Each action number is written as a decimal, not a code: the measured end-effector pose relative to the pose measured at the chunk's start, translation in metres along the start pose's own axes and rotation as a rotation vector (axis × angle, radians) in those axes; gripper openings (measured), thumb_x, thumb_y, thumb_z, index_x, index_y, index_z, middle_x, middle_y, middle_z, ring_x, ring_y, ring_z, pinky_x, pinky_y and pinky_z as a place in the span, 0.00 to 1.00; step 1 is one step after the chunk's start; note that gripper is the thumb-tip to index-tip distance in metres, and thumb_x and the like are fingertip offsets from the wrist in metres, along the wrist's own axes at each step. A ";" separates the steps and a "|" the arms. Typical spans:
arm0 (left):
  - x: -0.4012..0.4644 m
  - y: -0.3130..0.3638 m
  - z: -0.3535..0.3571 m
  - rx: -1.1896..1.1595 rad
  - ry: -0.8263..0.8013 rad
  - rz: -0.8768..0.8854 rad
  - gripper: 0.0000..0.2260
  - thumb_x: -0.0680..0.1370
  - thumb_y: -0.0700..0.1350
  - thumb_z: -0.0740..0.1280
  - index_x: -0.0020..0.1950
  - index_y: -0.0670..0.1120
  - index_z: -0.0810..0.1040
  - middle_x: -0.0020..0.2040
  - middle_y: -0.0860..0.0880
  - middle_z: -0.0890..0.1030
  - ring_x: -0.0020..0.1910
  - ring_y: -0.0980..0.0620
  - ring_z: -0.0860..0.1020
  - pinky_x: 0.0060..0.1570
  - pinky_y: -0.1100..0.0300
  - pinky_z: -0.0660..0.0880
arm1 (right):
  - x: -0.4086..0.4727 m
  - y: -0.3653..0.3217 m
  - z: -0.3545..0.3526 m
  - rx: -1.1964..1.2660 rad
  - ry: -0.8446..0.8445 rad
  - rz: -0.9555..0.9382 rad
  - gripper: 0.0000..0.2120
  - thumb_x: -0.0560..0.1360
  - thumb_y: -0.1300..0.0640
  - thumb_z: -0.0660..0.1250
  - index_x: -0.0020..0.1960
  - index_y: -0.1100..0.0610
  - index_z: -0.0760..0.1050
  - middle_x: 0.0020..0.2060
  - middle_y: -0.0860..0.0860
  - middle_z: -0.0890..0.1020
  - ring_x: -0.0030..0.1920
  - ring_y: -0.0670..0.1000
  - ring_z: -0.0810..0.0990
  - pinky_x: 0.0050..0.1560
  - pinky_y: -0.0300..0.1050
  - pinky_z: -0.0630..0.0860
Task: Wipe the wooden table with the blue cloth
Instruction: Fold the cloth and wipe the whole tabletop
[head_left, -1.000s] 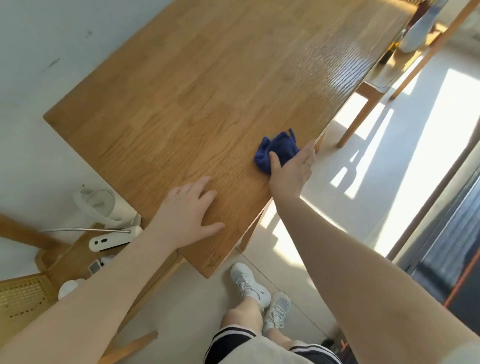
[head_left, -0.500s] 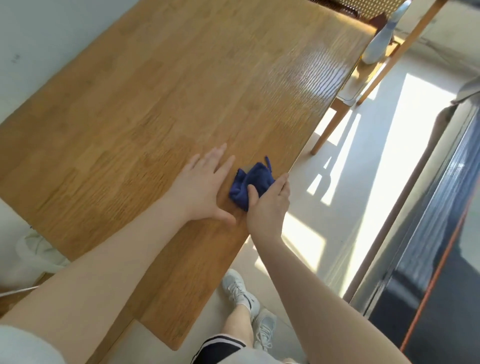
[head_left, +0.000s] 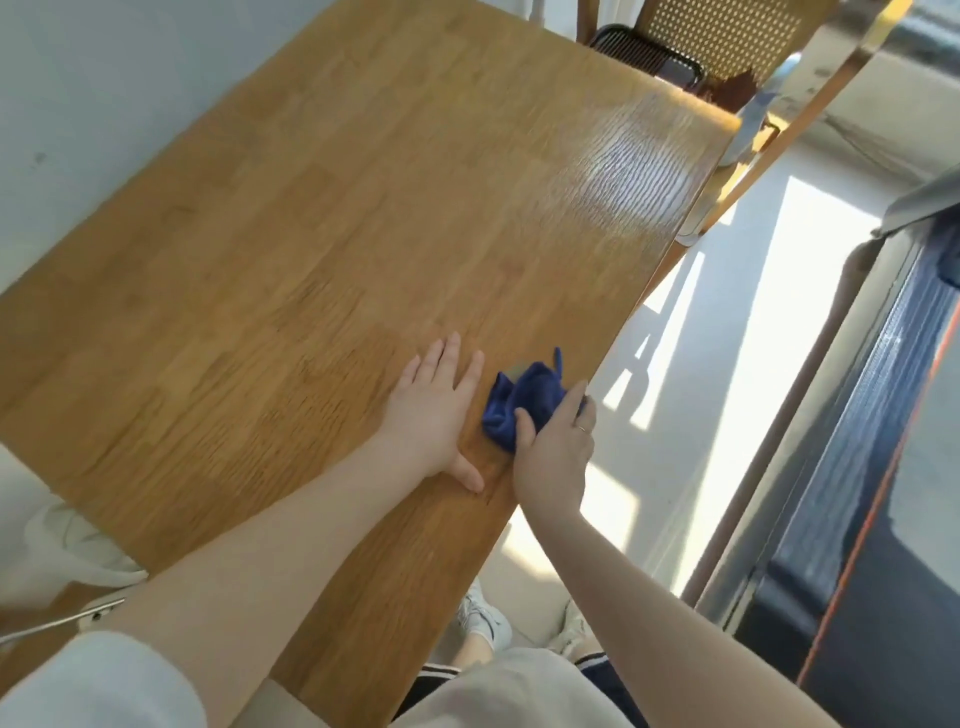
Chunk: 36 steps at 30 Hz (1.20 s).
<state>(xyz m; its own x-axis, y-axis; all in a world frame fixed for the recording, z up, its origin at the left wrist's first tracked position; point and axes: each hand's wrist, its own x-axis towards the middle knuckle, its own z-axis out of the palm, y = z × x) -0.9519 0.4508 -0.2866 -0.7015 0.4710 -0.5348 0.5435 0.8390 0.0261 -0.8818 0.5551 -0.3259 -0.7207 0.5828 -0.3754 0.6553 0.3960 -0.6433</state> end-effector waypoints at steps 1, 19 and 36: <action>0.001 -0.001 0.001 -0.006 -0.002 -0.004 0.63 0.58 0.68 0.73 0.75 0.46 0.33 0.75 0.40 0.32 0.75 0.44 0.36 0.73 0.50 0.40 | 0.003 -0.002 0.000 0.006 -0.006 0.008 0.33 0.79 0.48 0.56 0.76 0.54 0.40 0.75 0.56 0.50 0.72 0.60 0.55 0.67 0.55 0.62; 0.023 0.051 -0.032 -0.143 0.030 -0.199 0.54 0.65 0.69 0.67 0.76 0.47 0.38 0.77 0.47 0.37 0.76 0.47 0.38 0.72 0.52 0.39 | 0.128 0.009 -0.051 0.450 -0.111 -0.009 0.37 0.69 0.47 0.70 0.69 0.51 0.53 0.64 0.50 0.67 0.64 0.53 0.70 0.64 0.48 0.68; 0.097 0.105 -0.054 -0.307 0.122 -0.330 0.47 0.70 0.63 0.68 0.77 0.46 0.43 0.77 0.50 0.40 0.76 0.51 0.42 0.73 0.53 0.47 | 0.257 -0.012 -0.089 0.490 -0.054 -0.045 0.38 0.69 0.45 0.69 0.69 0.63 0.58 0.68 0.61 0.64 0.69 0.59 0.64 0.67 0.58 0.65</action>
<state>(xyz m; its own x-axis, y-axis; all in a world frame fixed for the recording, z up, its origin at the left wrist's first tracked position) -0.9878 0.5988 -0.2902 -0.8731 0.1791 -0.4534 0.1339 0.9824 0.1300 -1.0549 0.7639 -0.3552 -0.7651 0.5297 -0.3660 0.4495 0.0324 -0.8927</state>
